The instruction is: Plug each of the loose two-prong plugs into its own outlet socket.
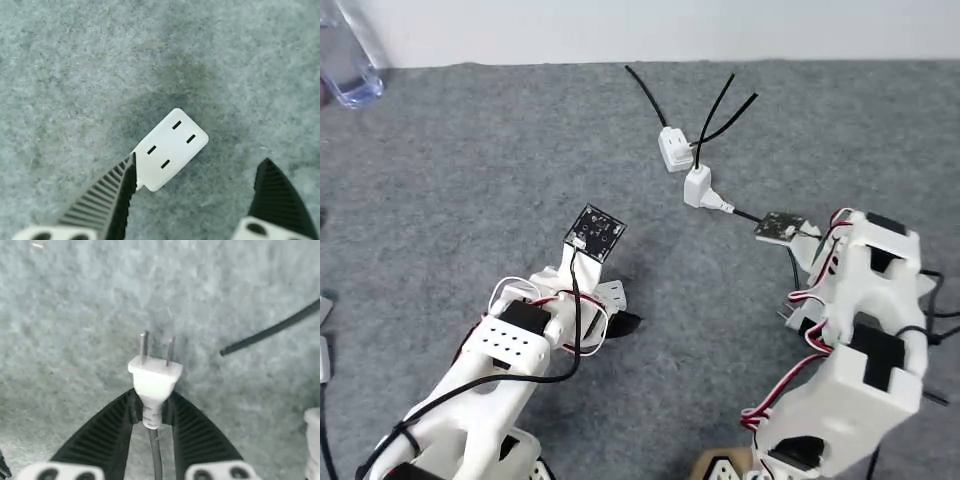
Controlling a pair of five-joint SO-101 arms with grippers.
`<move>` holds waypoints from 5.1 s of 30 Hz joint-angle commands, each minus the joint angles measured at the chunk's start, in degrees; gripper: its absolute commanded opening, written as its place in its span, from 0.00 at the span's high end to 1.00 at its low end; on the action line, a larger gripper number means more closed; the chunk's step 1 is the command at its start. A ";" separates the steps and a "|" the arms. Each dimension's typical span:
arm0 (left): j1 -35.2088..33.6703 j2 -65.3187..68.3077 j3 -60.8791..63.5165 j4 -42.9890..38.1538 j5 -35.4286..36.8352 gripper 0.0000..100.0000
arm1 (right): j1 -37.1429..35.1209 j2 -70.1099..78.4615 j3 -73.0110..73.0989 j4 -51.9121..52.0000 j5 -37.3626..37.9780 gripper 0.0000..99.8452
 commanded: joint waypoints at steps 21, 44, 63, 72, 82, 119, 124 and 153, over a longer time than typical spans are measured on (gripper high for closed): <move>-12.57 -14.59 -20.35 12.31 0.26 0.65 | -2.51 -0.48 -1.41 0.04 -0.53 0.76; -21.36 -54.77 19.38 15.47 -7.38 0.65 | -2.42 -21.76 10.46 3.38 -3.78 0.76; -24.97 -72.44 31.34 20.22 -7.47 0.65 | -6.73 -28.70 27.16 -17.19 -7.21 0.76; -25.14 -72.44 31.34 20.31 -7.47 0.65 | -6.02 -28.62 27.16 -19.82 -5.45 0.76; -24.97 -72.44 31.25 20.04 -7.12 0.65 | -4.97 -26.24 27.25 -20.53 -5.10 0.76; -24.79 -72.44 31.25 19.96 -7.21 0.65 | -4.44 -16.92 23.65 -20.97 -9.23 0.99; -24.79 -72.44 31.25 19.96 -7.21 0.65 | -4.44 -16.84 23.65 -21.14 -9.23 0.99; -24.70 -72.70 31.25 13.80 1.58 0.65 | -25.71 -28.70 2.73 8.04 -36.40 0.99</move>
